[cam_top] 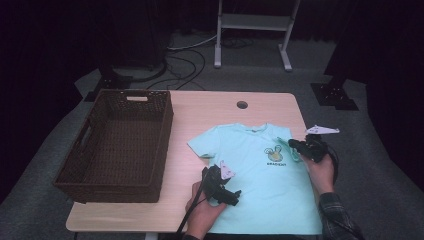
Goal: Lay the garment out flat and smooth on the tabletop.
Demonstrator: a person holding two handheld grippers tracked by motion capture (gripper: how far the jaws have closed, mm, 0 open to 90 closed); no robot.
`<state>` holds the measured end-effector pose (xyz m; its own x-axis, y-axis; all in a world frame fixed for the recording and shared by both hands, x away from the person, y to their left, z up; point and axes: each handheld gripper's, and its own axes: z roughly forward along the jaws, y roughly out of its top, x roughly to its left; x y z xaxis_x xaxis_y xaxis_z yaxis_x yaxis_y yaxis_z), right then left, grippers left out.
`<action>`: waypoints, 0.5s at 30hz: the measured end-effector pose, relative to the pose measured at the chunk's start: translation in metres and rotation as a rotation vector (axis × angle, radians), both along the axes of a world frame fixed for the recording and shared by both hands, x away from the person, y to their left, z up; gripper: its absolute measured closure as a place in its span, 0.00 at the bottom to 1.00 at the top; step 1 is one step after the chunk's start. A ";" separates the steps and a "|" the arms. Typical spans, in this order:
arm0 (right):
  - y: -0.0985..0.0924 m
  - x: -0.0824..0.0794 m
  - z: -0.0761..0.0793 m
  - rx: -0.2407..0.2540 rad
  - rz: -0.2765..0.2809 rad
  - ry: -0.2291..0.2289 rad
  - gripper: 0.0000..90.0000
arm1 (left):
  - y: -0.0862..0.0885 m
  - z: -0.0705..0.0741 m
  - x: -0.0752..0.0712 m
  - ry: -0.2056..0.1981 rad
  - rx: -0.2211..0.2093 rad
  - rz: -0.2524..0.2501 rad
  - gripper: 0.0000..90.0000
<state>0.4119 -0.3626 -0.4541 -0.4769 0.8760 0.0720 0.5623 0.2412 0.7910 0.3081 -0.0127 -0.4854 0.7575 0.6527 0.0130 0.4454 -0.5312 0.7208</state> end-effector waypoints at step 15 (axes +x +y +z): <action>-0.021 -0.003 0.002 0.006 -0.056 -0.005 0.97 | 0.000 0.000 0.000 0.000 0.000 0.000 0.01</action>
